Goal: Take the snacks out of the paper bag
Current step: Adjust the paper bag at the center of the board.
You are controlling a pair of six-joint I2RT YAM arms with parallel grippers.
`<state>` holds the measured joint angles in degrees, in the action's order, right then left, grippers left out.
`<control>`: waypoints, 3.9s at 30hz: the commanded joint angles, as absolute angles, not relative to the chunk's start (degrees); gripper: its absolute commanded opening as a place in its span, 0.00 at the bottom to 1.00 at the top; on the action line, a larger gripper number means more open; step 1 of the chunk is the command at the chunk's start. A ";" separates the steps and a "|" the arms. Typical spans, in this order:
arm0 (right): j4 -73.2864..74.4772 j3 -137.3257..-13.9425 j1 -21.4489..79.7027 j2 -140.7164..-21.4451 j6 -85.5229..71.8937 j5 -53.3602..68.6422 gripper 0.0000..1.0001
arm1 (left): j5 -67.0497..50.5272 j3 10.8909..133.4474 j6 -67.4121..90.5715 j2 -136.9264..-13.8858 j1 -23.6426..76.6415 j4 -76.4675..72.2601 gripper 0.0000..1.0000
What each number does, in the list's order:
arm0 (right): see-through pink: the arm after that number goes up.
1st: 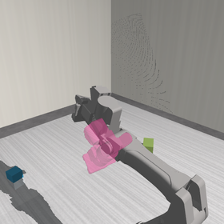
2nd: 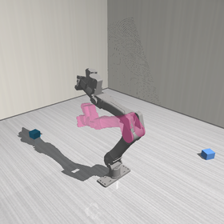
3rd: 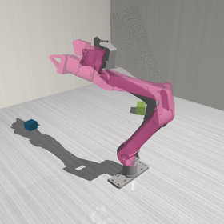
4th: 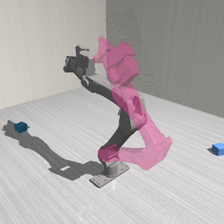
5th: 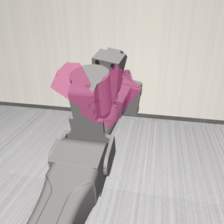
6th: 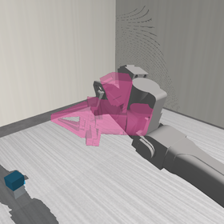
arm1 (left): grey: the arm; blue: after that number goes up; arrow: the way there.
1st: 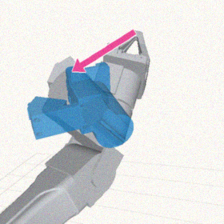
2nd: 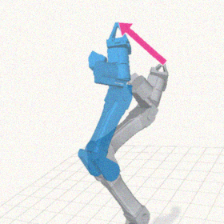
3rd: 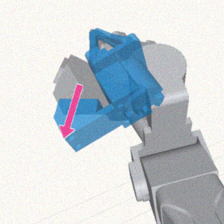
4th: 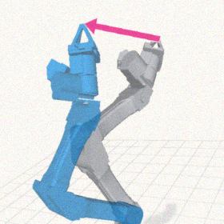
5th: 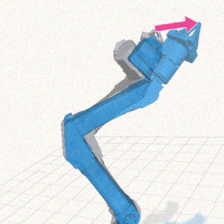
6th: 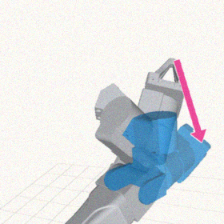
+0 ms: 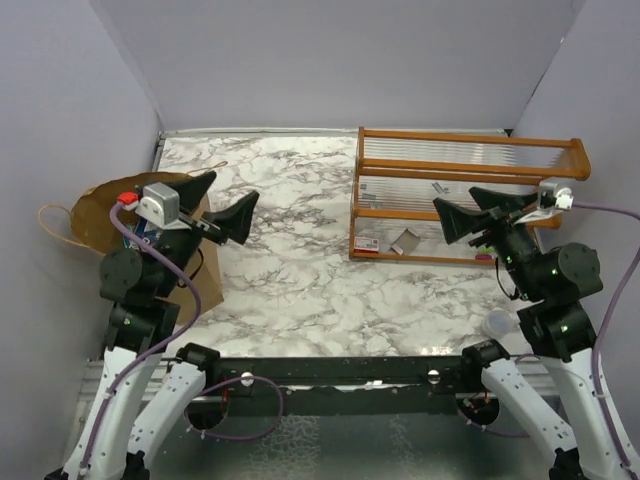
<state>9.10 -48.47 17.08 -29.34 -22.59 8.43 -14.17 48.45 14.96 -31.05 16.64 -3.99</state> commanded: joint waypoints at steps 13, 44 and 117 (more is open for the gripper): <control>19.40 -64.71 18.54 -43.04 -13.43 3.97 0.99 | 5.83 86.58 9.26 -57.16 17.46 21.37 0.98; 17.00 -60.39 18.72 -39.51 -11.92 13.54 0.99 | 33.39 81.12 16.13 -66.52 17.51 37.75 0.58; 10.39 -62.93 18.85 -54.32 -20.43 41.06 0.99 | 44.27 81.97 18.47 -53.79 18.39 40.15 0.73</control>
